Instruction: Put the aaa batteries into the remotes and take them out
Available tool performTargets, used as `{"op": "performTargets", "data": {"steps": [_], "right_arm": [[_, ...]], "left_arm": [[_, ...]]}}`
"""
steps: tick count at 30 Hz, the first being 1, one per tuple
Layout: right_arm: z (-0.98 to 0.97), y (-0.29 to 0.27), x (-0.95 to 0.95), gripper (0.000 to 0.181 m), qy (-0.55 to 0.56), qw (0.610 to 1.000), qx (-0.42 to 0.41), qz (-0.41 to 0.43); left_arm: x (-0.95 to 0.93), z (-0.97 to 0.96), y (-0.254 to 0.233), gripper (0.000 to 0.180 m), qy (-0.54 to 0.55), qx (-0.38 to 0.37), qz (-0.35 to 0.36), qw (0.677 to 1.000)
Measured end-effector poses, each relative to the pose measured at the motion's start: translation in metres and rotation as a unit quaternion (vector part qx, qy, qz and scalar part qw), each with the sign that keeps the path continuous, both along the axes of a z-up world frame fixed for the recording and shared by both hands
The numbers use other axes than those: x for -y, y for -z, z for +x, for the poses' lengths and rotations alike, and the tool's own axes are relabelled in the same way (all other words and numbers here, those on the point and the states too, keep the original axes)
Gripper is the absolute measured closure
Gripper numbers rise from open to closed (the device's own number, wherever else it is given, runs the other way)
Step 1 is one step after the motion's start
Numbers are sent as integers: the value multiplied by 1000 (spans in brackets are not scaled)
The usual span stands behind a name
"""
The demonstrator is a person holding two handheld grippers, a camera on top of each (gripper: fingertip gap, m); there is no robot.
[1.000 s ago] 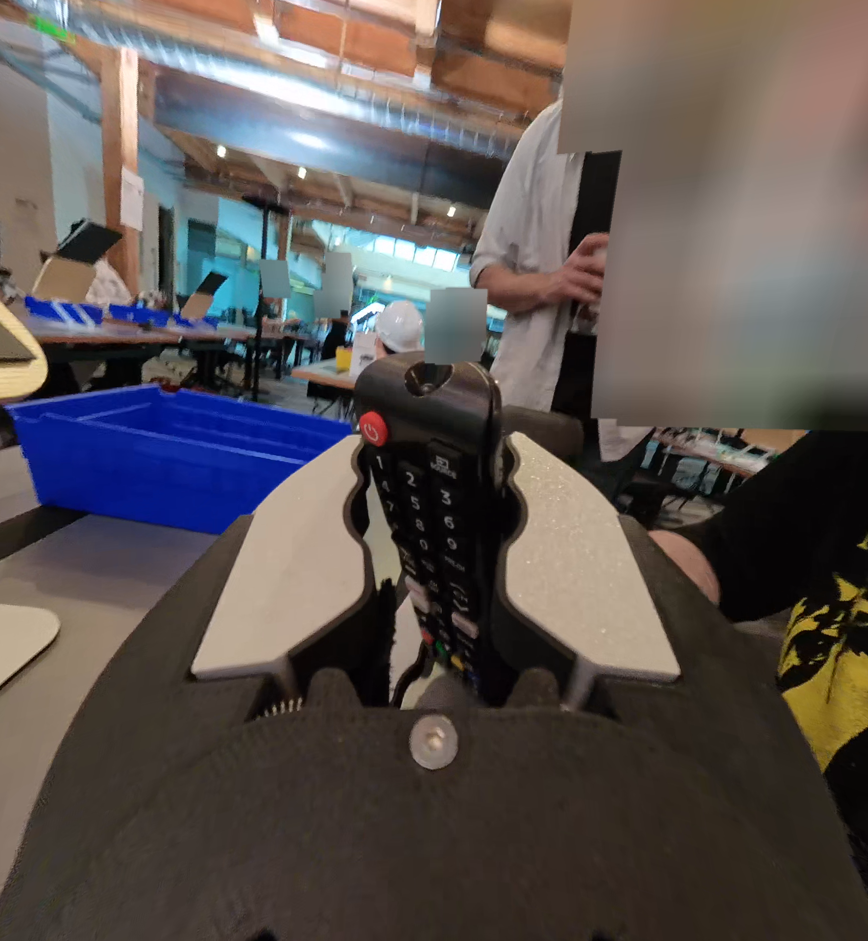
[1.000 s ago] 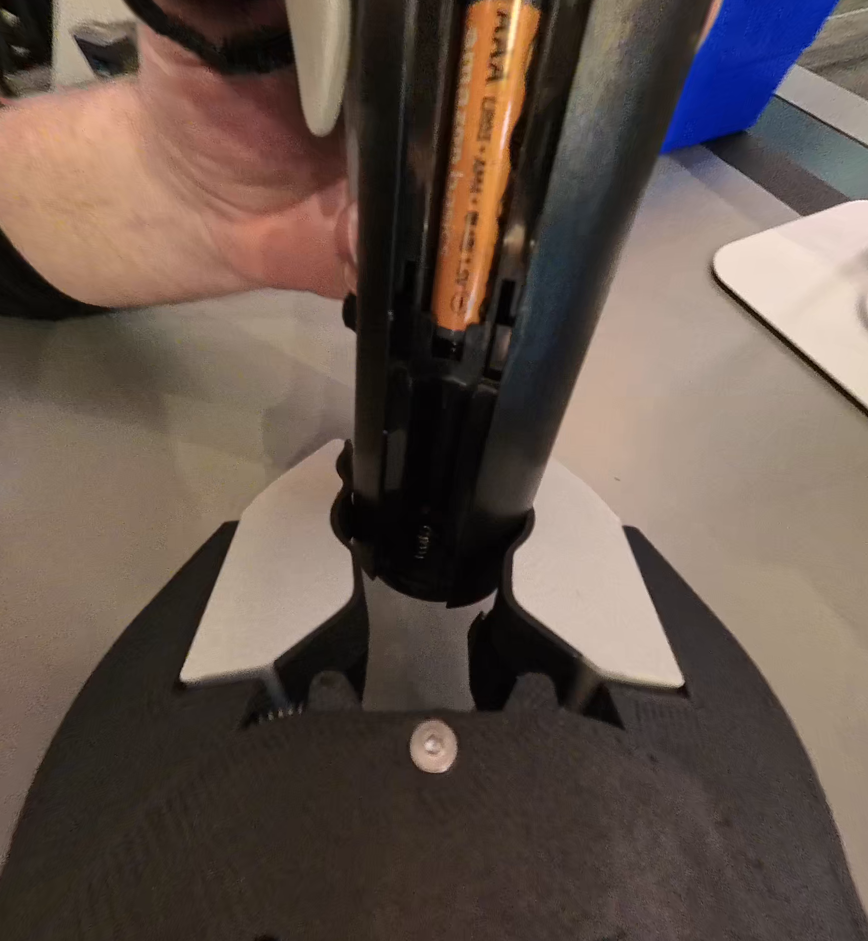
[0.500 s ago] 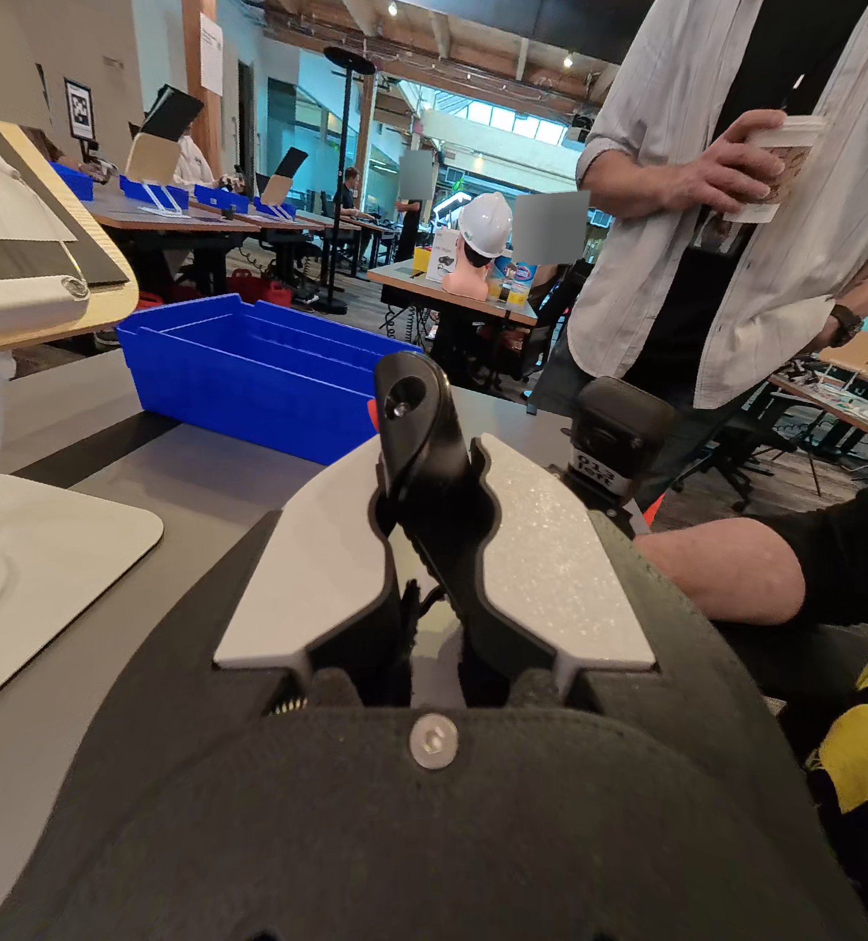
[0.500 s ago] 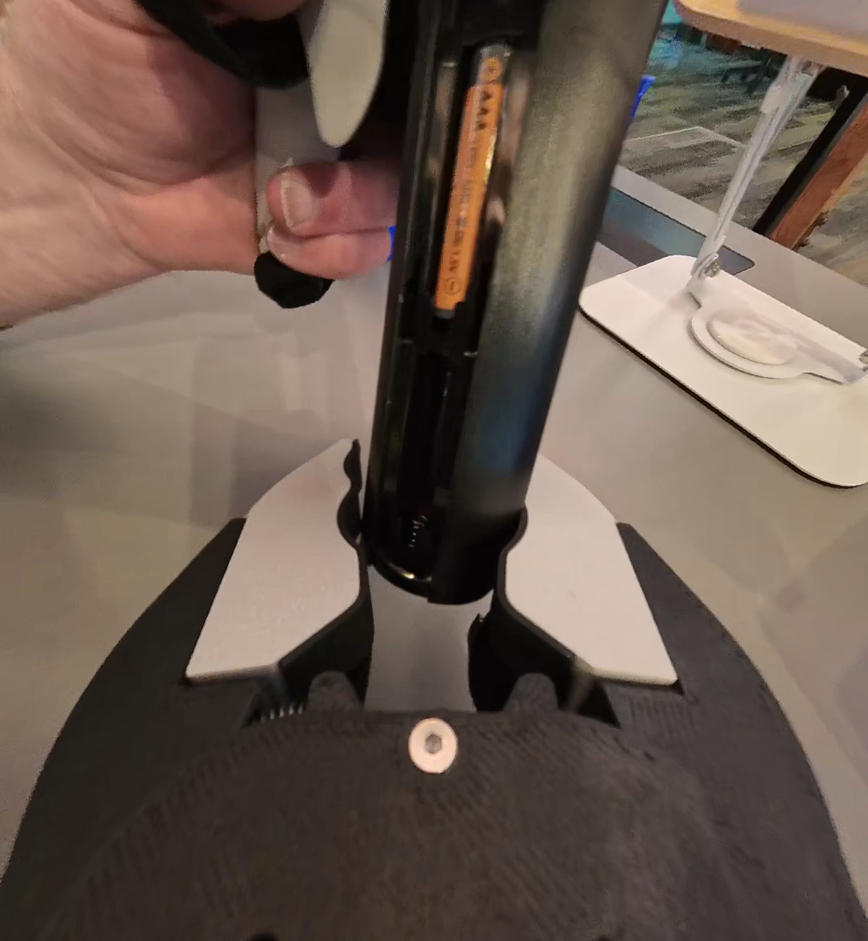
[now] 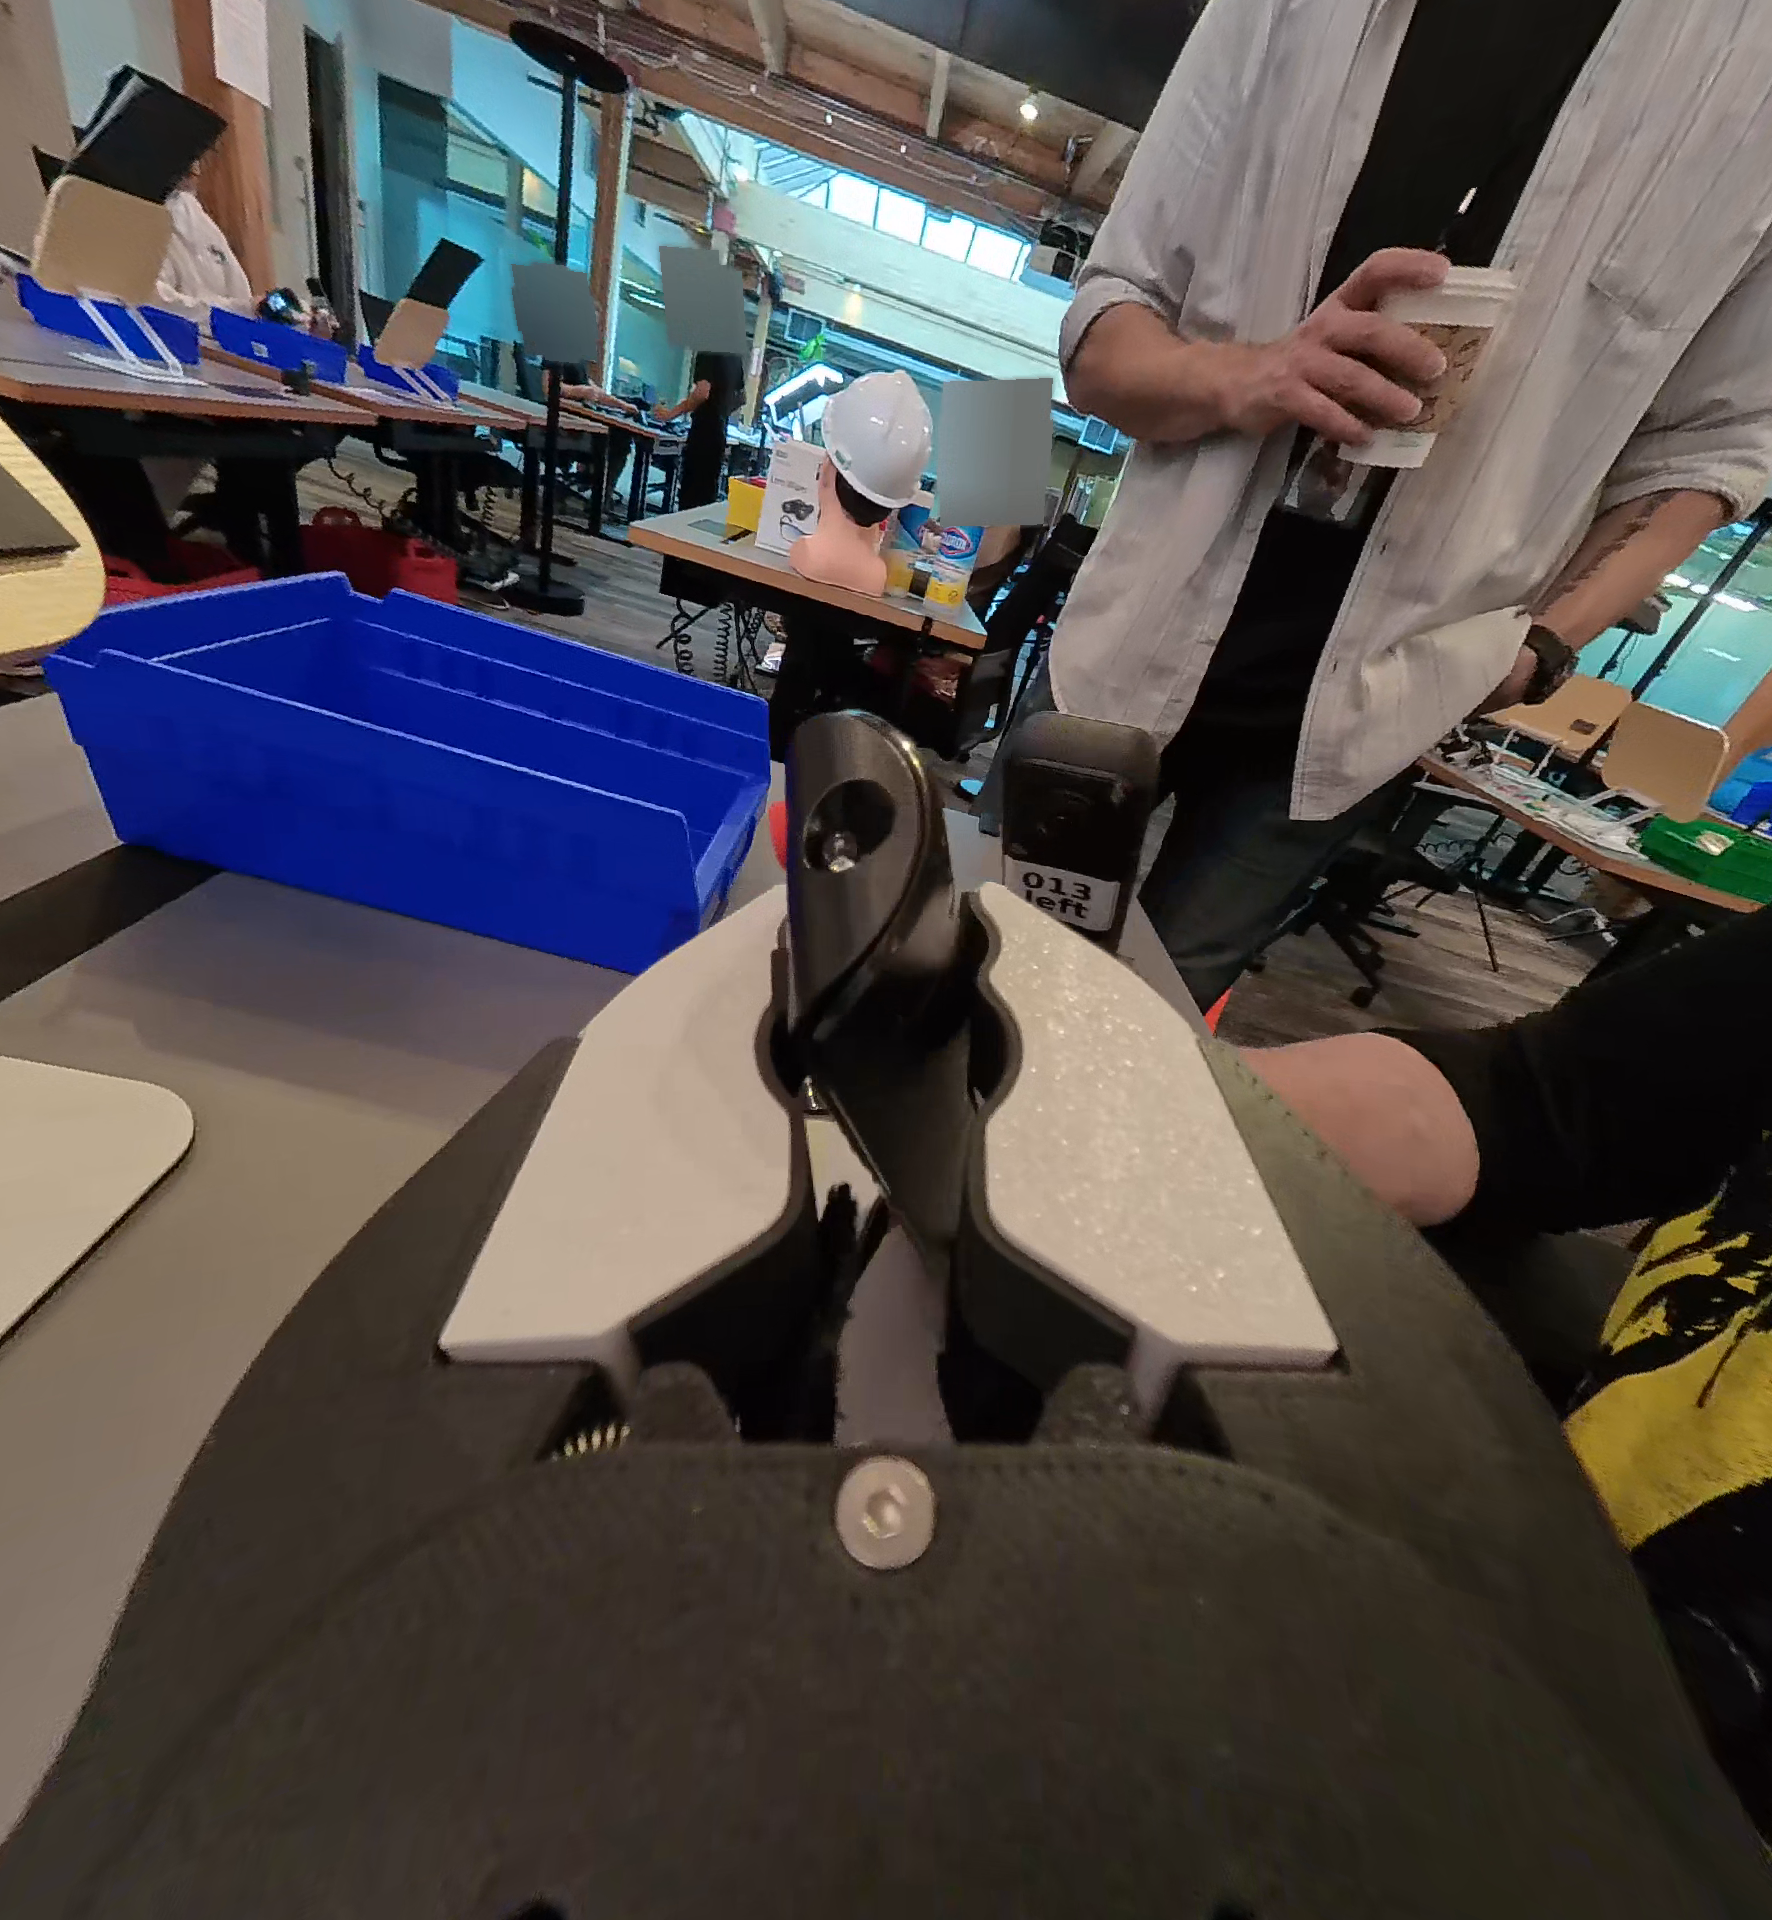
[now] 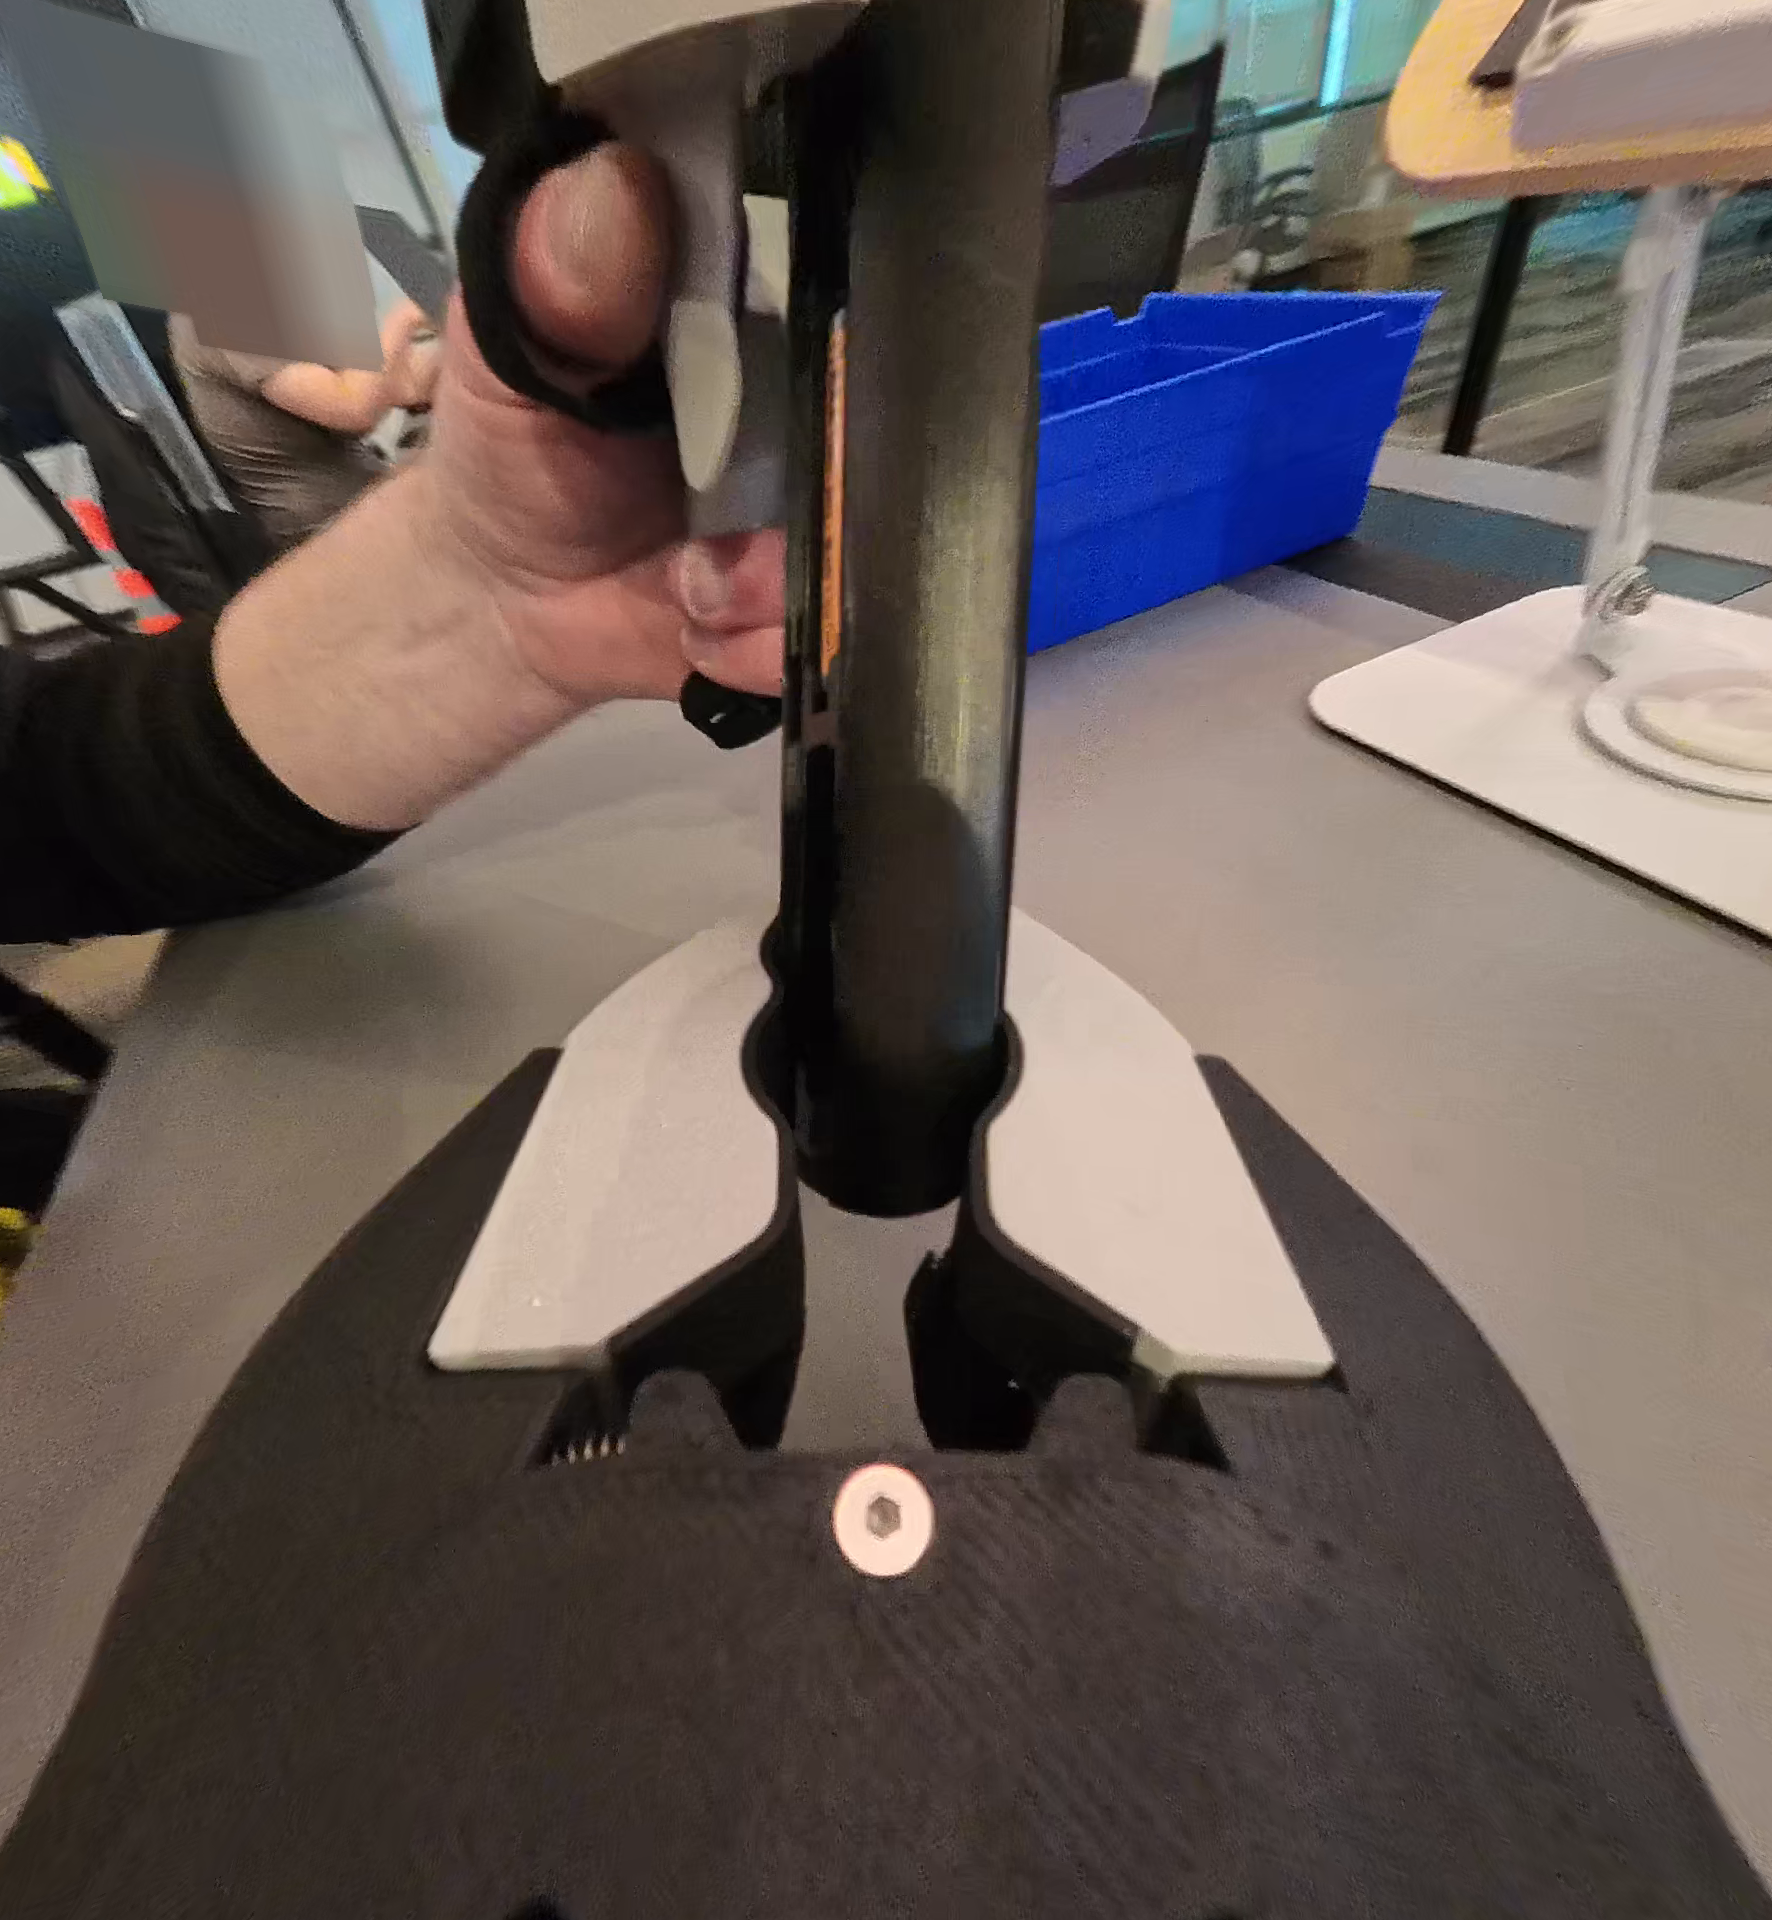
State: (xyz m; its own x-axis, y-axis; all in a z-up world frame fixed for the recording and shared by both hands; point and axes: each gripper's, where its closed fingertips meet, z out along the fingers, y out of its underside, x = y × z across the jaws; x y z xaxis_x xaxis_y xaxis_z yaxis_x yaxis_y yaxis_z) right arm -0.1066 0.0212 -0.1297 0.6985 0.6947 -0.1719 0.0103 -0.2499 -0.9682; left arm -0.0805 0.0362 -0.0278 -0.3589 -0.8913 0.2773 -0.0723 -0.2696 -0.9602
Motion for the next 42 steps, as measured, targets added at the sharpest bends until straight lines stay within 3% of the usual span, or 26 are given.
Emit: {"op": "performTargets", "data": {"steps": [4,9,11,20,25,26,28,32,39,41,42], "right_arm": [[-3,-5,6,162,-40,997,-56,-21],[-1,-12,10,162,-66,991,-109,-33],[-1,-15,12,162,-82,987,-136,-39],[-9,-26,18,162,-129,966,-217,-56],[-5,-27,16,162,-120,965,-226,-55],[-2,-28,13,159,-107,966,-229,-51],[3,-29,9,136,-93,964,-241,-57],[18,-30,1,125,-52,966,-248,-48],[32,-29,-6,128,9,980,-196,-21],[33,-30,-5,149,9,980,-197,-13],[33,-30,-4,150,5,979,-202,-15]], "left_arm": [[-2,2,-1,147,10,0,-10,1000],[-4,5,-4,149,14,-7,-5,1000],[-7,8,-6,140,1,-3,-3,1000],[-4,24,-21,150,18,26,-11,999],[-6,30,-22,152,12,15,-27,999],[-7,30,-23,153,8,15,-23,1000],[-10,29,-24,154,-8,17,-11,1000],[-15,27,-23,155,-20,9,-12,1000],[-21,25,-25,156,-33,6,-11,999],[-21,24,-27,155,-28,11,-24,999],[-23,24,-27,155,-30,9,-29,999]]}}
